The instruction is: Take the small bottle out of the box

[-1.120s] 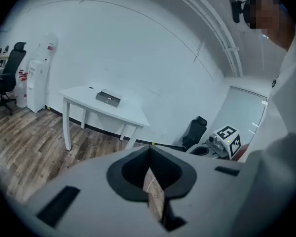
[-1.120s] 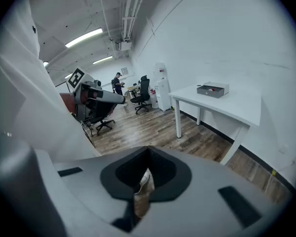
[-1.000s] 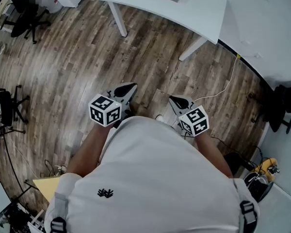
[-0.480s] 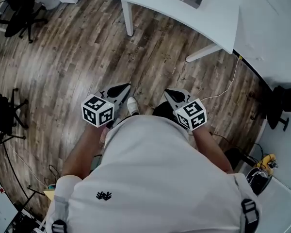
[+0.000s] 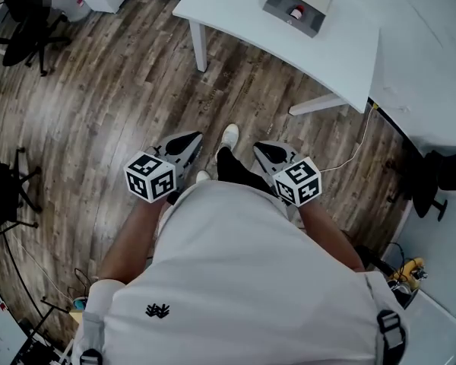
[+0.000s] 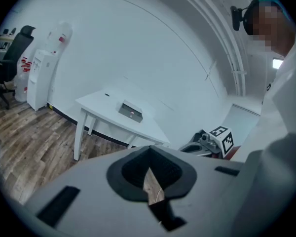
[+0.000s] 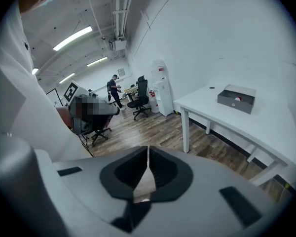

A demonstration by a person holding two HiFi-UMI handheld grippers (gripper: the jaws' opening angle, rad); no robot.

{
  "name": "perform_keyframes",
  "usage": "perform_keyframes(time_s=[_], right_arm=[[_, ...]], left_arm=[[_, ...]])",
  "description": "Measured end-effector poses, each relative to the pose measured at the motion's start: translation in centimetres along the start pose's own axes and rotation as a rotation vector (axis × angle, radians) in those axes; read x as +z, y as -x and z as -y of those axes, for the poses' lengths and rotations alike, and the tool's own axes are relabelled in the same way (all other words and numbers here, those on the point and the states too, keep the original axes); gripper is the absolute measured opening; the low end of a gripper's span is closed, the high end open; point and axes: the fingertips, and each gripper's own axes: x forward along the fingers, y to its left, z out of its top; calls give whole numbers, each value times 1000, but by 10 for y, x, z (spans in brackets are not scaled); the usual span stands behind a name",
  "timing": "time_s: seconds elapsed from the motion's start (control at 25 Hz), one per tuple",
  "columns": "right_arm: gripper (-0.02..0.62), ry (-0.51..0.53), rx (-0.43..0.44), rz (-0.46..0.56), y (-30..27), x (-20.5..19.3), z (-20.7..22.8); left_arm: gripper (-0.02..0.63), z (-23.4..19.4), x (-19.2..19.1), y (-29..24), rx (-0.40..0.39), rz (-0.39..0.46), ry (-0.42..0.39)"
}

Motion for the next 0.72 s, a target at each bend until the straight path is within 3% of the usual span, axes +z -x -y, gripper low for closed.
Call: perform_keyframes(time_s=[0.36,0.48,0.56,0.72], right_arm=[[11,15,81,81,-60,98,79],[11,-6,63,90,-63,109,108],[57,-45,37,78,-62,105,132],[63,-128,-46,72,-49,99,170]], left_arm=[[6,-51,79,-52,85,-73,-86],[6,-57,102,-80,69,-91,-131],[6,-59,113,-101,49,-113,-152],[6,-53,132,-134,-26,-151,-197]])
